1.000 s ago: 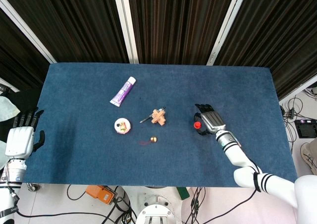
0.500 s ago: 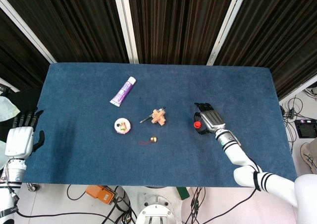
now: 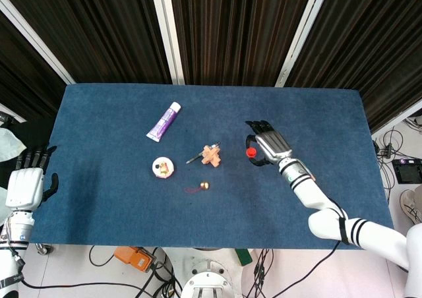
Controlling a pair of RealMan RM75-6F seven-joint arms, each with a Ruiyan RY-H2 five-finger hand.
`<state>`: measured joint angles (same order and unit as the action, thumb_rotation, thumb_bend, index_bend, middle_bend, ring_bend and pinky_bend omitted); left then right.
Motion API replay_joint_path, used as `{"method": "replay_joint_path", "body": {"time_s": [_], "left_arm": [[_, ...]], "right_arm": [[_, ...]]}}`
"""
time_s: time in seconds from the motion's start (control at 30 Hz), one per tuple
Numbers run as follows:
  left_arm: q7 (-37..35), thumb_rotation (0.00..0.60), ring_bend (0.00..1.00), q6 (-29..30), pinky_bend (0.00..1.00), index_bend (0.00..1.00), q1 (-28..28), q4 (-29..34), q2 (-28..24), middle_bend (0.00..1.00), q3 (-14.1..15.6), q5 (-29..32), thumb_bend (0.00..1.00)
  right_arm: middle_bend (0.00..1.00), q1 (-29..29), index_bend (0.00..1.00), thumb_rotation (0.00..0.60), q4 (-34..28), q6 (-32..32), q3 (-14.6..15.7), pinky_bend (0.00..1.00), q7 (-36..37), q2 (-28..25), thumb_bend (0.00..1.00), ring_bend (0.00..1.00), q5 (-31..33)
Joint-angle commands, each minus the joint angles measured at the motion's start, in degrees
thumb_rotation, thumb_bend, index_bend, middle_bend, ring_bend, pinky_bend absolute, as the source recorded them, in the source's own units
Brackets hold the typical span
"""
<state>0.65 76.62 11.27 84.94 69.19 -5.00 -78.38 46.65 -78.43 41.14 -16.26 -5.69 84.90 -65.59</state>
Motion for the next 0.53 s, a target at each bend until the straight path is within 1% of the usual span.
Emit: {"method": "replay_joint_path", "body": {"time_s": [0.03, 0.13, 0.23, 0.37, 0.53], "left_arm": [[-0.10, 0.600, 0.05, -0.12, 0.04, 0.11, 0.06, -0.22, 0.04, 0.05, -0.01, 0.03, 0.54], [-0.37, 0.600, 0.05, -0.38, 0.04, 0.11, 0.13, -0.60, 0.11, 0.05, -0.04, 0.18, 0.54], [-0.70, 0.600, 0.05, -0.69, 0.04, 0.11, 0.22, -0.86, 0.13, 0.05, -0.20, 0.54, 0.54], [-1.06, 0.600, 0.05, -0.83, 0.04, 0.11, 0.25, -1.19, 0.10, 0.05, -0.40, 0.88, 0.54], [-1.08, 0.600, 0.05, -0.64, 0.04, 0.11, 0.15, -0.83, -0.04, 0.05, -0.40, 0.85, 0.54]], "right_arm": [[0.10, 5.31, 0.60, 0.600, -7.21, -5.91, -4.46, 0.06, -2.00, -6.85, 0.52, 0.10, 6.21], [0.10, 8.55, 0.60, 0.600, -10.75, -8.69, -5.99, 0.06, -3.36, -10.96, 0.52, 0.10, 11.03], [0.10, 11.10, 0.61, 0.600, -13.57, -8.78, -6.31, 0.05, -5.22, -14.04, 0.52, 0.10, 14.72], [0.10, 13.52, 0.61, 0.600, -15.95, -7.60, -6.26, 0.05, -6.33, -16.26, 0.52, 0.10, 18.62], [0.10, 16.36, 0.61, 0.600, -16.44, -7.03, -5.65, 0.05, -6.69, -17.83, 0.52, 0.10, 22.69]]}}
